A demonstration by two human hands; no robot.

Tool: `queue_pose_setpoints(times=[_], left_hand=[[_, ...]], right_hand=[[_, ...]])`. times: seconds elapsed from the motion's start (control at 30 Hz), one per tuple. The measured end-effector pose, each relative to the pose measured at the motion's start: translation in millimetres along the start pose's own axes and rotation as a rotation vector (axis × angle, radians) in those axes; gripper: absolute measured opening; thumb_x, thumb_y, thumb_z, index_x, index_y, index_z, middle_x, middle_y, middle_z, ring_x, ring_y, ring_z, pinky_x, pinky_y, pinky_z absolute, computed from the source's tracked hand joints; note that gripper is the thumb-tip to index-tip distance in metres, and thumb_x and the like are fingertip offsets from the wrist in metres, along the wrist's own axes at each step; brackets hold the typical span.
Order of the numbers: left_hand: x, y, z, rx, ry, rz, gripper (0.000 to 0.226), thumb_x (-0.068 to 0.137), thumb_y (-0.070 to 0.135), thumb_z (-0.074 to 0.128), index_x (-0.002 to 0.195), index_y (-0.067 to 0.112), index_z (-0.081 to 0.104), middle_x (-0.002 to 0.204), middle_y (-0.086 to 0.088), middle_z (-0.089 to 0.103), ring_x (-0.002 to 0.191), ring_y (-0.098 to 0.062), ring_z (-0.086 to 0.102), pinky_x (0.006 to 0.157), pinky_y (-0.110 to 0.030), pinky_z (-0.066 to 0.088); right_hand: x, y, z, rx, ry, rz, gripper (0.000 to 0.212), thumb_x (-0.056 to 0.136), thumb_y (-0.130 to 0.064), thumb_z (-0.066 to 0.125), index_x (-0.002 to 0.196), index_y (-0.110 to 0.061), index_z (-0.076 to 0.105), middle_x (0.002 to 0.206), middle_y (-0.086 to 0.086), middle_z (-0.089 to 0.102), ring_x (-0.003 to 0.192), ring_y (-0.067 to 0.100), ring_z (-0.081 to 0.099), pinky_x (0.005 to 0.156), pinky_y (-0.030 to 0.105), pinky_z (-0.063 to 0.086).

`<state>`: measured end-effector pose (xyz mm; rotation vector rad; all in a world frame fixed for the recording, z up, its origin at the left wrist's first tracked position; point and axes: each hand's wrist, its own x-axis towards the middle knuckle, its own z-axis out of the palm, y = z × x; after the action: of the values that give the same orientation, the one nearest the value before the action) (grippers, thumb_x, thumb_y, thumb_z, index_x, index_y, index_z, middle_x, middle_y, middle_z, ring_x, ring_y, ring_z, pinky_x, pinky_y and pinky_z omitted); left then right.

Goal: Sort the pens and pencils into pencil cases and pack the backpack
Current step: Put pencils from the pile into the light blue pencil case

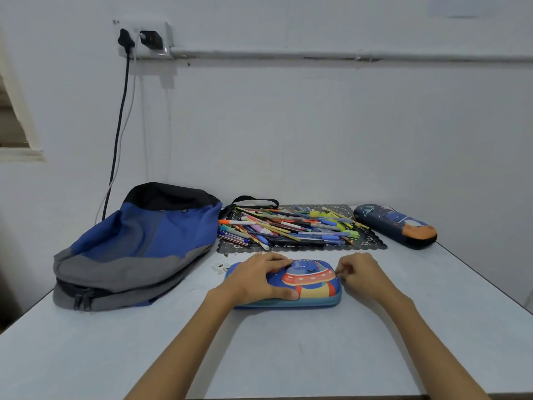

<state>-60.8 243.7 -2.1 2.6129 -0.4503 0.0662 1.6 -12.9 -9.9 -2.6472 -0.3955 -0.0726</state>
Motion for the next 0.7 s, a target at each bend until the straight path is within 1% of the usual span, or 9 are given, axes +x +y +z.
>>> queue_pose_setpoints(times=[0.07,0.17,0.23,0.33,0.43,0.53,0.6,0.67,0.7], left_hand=[[1,0,0,0.004,-0.003,-0.001,0.079,0.076,0.064,0.068,0.145,0.034,0.041,0.146,0.018,0.038,0.132,-0.005,0.033,0.105,-0.022,0.030],[2,-1,1,0.016,-0.010,-0.006,0.080,0.076,0.066,0.067,0.145,0.035,0.041,0.146,0.018,0.039,0.131,-0.005,0.034,0.107,-0.026,0.033],[1,-1,1,0.024,-0.015,-0.005,0.081,0.075,0.067,0.066,0.145,0.035,0.040,0.146,0.018,0.039,0.131,-0.006,0.034,0.107,-0.027,0.034],[2,-1,1,0.036,-0.022,-0.007,0.081,0.075,0.068,0.065,0.146,0.035,0.039,0.147,0.017,0.039,0.130,-0.007,0.035,0.106,-0.028,0.036],[3,-3,2,0.048,-0.026,-0.009,0.082,0.075,0.069,0.064,0.145,0.036,0.040,0.146,0.017,0.040,0.131,-0.009,0.036,0.107,-0.030,0.037],[2,-2,2,0.055,-0.003,0.005,0.081,0.074,0.069,0.065,0.144,0.035,0.042,0.145,0.018,0.043,0.130,-0.008,0.037,0.112,-0.031,0.032],[1,-2,2,0.045,0.022,0.036,0.079,0.074,0.069,0.066,0.142,0.034,0.044,0.142,0.016,0.047,0.122,-0.004,0.042,0.112,-0.031,0.030],[0,-4,3,0.015,0.034,0.050,0.075,0.072,0.069,0.065,0.137,0.034,0.047,0.135,0.014,0.053,0.114,-0.004,0.046,0.109,-0.032,0.036],[0,-4,2,0.002,0.039,0.046,0.073,0.071,0.070,0.065,0.133,0.034,0.047,0.130,0.014,0.054,0.112,-0.006,0.046,0.104,-0.032,0.040]], right_hand=[[-15,0,-6,0.007,-0.044,-0.004,0.028,0.082,-0.002,0.061,0.067,-0.024,0.064,0.072,-0.006,0.067,0.071,0.010,0.062,0.056,0.016,0.044],[-40,-6,-11,-0.046,-0.079,-0.033,0.032,0.079,-0.005,0.058,0.058,-0.028,0.060,0.068,-0.009,0.063,0.068,0.008,0.059,0.054,0.015,0.041],[-53,-12,-10,-0.090,-0.083,-0.046,0.028,0.078,-0.009,0.060,0.057,-0.027,0.059,0.065,-0.011,0.059,0.068,0.008,0.057,0.054,0.016,0.041],[-63,-26,-9,-0.115,-0.112,-0.059,0.023,0.078,-0.013,0.061,0.059,-0.026,0.059,0.066,-0.012,0.056,0.069,0.007,0.055,0.061,0.021,0.046],[-71,-46,0,-0.115,-0.130,-0.121,0.029,0.079,-0.015,0.059,0.054,-0.028,0.052,0.063,-0.013,0.050,0.066,0.006,0.049,0.057,0.017,0.039],[-75,-68,15,-0.104,-0.102,-0.192,0.016,0.082,-0.018,0.055,0.069,-0.020,0.064,0.065,-0.009,0.050,0.068,0.010,0.050,0.062,0.023,0.041],[-75,-84,28,-0.027,-0.096,-0.236,0.017,0.084,-0.015,0.054,0.076,-0.011,0.069,0.060,-0.008,0.049,0.062,0.008,0.047,0.057,0.020,0.037],[-75,-96,37,0.028,-0.112,-0.258,0.018,0.086,-0.014,0.055,0.078,-0.009,0.070,0.058,-0.009,0.049,0.061,0.007,0.048,0.055,0.016,0.034],[-75,-98,35,0.048,-0.142,-0.249,0.017,0.087,-0.016,0.058,0.078,-0.010,0.071,0.058,-0.010,0.050,0.062,0.008,0.050,0.055,0.016,0.035]])
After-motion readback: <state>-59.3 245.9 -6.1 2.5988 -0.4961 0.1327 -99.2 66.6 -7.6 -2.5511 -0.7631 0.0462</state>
